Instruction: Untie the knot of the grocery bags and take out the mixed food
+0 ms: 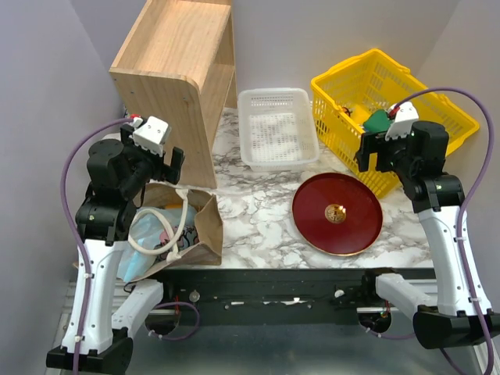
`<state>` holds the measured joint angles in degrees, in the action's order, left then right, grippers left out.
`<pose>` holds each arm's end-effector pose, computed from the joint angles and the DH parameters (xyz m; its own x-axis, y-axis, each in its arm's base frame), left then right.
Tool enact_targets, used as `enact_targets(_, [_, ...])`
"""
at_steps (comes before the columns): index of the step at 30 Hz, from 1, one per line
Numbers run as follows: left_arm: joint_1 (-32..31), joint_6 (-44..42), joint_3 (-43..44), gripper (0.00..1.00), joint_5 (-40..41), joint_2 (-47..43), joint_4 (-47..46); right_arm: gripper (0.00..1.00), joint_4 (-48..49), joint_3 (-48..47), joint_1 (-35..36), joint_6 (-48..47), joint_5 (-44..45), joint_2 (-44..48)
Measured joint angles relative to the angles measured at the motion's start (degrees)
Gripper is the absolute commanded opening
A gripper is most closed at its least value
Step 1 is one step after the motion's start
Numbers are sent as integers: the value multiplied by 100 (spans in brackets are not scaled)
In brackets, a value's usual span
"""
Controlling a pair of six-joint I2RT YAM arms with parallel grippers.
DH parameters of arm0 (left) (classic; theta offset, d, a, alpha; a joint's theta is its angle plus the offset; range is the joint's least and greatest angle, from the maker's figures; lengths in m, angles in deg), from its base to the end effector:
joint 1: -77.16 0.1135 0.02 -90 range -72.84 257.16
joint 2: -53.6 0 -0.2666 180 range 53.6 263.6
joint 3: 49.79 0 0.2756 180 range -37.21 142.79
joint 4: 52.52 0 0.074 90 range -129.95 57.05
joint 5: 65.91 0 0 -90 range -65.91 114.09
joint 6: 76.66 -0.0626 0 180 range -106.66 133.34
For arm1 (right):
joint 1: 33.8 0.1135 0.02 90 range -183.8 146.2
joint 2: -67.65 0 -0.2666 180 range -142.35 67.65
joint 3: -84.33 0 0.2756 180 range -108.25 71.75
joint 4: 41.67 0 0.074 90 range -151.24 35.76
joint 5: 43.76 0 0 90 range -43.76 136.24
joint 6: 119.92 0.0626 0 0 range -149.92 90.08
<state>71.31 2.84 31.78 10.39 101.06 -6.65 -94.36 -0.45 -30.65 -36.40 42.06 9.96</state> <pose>0.1974 -0.0351 0.4370 -0.1393 0.1922 -0.9714 0.3611 0.9233 0.1309 0.2453 0.0181 0.4054 -0.4151 -0.1356 -0.8996 -0.1684 0.9832 -0.0705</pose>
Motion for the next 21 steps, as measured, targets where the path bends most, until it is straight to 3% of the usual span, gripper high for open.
enact_targets(5, [17, -584, 824, 98, -297, 437, 986, 100, 101, 66, 0, -107, -498, -33])
enact_targets(13, [144, -2146, 2618, 90, -994, 1714, 2839, 100, 236, -372, 289, -846, -2411, -546])
enact_targets(21, [846, -3971, 2636, 85, -1091, 2153, 3954, 100, -39, -422, 1445, -1510, -2728, -820])
